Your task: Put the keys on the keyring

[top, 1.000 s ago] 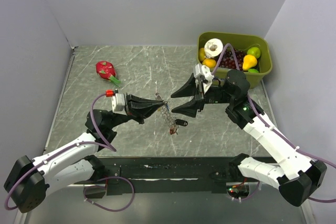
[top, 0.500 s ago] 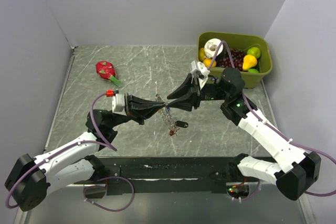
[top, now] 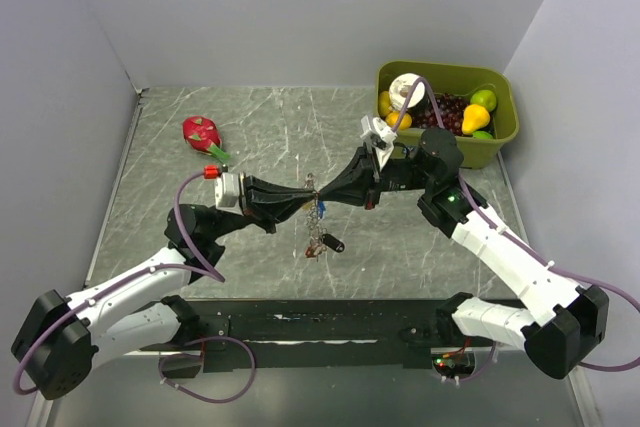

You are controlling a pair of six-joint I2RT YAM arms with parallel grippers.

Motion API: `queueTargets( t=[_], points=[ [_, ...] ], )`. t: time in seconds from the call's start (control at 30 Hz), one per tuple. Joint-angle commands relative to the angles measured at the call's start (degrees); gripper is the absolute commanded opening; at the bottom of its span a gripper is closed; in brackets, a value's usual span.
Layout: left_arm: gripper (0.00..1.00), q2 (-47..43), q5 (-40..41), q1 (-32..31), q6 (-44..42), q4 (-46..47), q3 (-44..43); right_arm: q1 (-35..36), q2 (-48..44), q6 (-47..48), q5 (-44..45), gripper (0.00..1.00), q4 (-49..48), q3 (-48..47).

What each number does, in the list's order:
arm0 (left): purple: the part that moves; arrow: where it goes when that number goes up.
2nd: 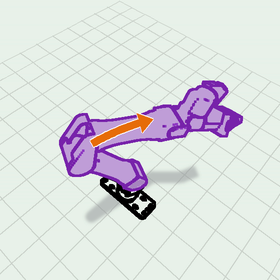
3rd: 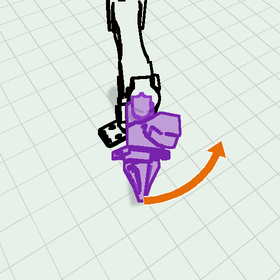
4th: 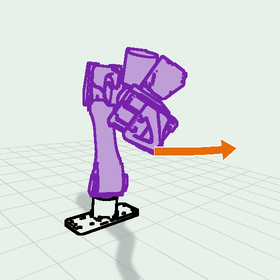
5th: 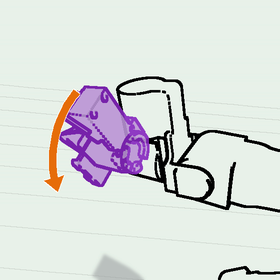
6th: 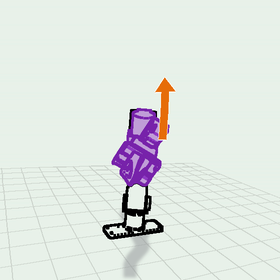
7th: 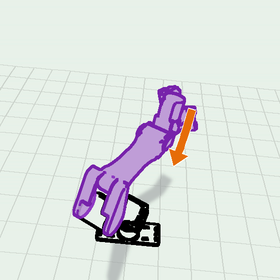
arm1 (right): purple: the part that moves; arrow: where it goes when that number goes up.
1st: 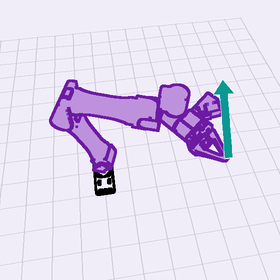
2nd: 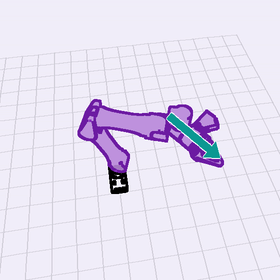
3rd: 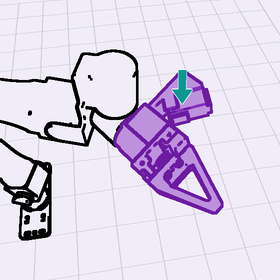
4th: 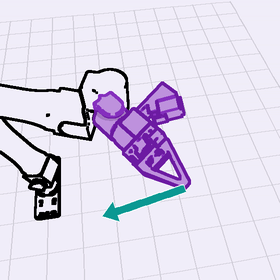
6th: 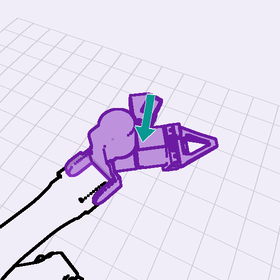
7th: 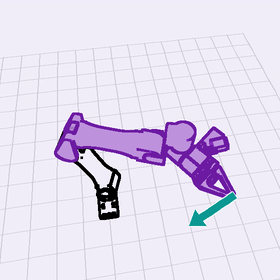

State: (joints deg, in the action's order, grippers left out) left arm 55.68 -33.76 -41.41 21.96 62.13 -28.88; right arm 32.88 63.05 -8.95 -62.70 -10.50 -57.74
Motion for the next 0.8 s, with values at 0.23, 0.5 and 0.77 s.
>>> queueTargets(
  t=[0.23,0.5,0.77],
  points=[
    [0.09,-3.12,-2.36,-0.34,-7.7,-12.18,-8.02,0.25,0.67,5.25,3.72,0.0,7.06,-3.96],
    [0.6,-2.51,-6.93,1.41,-14.83,-40.74,-19.27,0.25,2.96,19.05,7.67,0.0,29.2,-11.78],
    [0.71,4.61,-16.07,5.63,-27.66,-70.81,-35.25,0.25,4.28,26.35,13.48,0.0,40.73,-16.09]
  ],
)
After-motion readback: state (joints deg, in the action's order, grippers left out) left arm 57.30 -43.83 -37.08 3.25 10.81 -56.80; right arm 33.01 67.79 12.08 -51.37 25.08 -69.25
